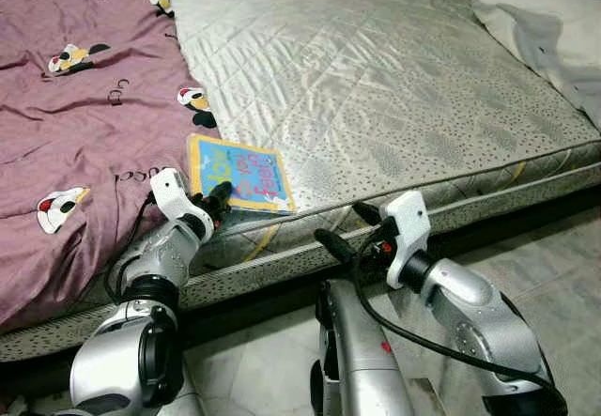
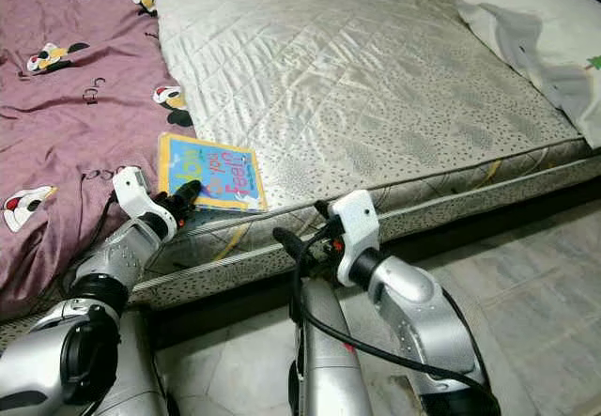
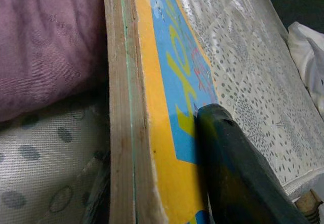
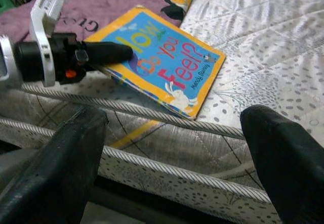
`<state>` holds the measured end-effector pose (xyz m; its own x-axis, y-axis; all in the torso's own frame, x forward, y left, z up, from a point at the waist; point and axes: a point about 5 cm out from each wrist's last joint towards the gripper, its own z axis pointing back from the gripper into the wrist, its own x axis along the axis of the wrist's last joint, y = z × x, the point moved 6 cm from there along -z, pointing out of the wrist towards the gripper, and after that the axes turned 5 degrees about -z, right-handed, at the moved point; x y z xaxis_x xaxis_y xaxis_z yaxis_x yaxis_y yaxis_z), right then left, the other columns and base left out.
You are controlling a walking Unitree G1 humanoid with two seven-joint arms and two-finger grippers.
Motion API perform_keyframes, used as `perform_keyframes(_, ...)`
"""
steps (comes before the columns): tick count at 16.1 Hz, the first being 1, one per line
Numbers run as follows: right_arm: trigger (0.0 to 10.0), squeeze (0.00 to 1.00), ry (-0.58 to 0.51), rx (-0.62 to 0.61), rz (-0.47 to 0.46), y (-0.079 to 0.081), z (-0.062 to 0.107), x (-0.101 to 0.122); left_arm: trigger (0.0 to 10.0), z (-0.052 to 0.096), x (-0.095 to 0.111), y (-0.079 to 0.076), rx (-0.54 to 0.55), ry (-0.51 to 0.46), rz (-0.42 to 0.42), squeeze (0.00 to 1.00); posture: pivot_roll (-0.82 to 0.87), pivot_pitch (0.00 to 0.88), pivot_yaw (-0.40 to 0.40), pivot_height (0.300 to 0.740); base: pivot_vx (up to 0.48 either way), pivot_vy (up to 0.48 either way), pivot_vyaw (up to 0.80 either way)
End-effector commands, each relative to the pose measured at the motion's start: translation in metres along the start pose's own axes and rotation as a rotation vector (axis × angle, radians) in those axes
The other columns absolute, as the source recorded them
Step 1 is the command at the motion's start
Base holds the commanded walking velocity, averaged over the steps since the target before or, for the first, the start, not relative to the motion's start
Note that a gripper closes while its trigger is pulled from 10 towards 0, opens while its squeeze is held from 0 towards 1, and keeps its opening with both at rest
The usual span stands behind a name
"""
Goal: Clean up the room
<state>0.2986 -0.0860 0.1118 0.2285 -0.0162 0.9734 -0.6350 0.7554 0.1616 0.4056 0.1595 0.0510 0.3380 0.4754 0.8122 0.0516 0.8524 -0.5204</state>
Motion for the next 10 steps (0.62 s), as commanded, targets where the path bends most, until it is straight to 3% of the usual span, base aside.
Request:
perform_keyframes(1,10.0,0.0,0.002,-0.015,0.019,-0.002,-0.001,-0.002,0.0,-0.001,0.015,-0.002,0.0,-0.054,-0.066,0.0,-0.16,0.042,-0.063,0.489,0.0,0.0,0.0)
perform_keyframes(2,10.0,0.0,0.0,-0.018,0.025,-0.002,-0.002,-0.002,0.0,0.0,0.02,-0.003,0.004,-0.078,-0.1,0.0,-0.16,0.037,-0.06,0.489,0.0,0.0,0.0)
perform_keyframes(3,10.0,0.0,-0.01,-0.029,0.035,-0.003,-0.005,-0.001,0.0,0.001,0.04,-0.013,-0.007,-0.182,-0.198,0.0,-0.15,0.033,-0.058,0.489,0.0,0.0,0.0)
perform_keyframes(5,10.0,0.0,-0.022,-0.063,0.064,-0.008,-0.009,0.0,0.0,0.005,0.066,-0.04,-0.066,-0.338,-0.305,0.0,-0.12,0.016,-0.065,0.489,0.0,0.0,0.0)
perform_keyframes(7,10.0,0.0,-0.04,-0.099,0.098,-0.012,-0.015,-0.001,0.0,0.015,0.081,-0.059,-0.092,-0.473,-0.463,0.0,-0.1,0.0,-0.066,0.489,0.0,0.0,0.0)
perform_keyframes(10,10.0,0.0,-0.076,-0.157,0.128,-0.019,-0.019,0.001,0.0,0.03,0.103,-0.07,-0.086,-0.594,-0.555,0.0,-0.08,0.0,-0.061,0.489,0.0,0.0,0.0)
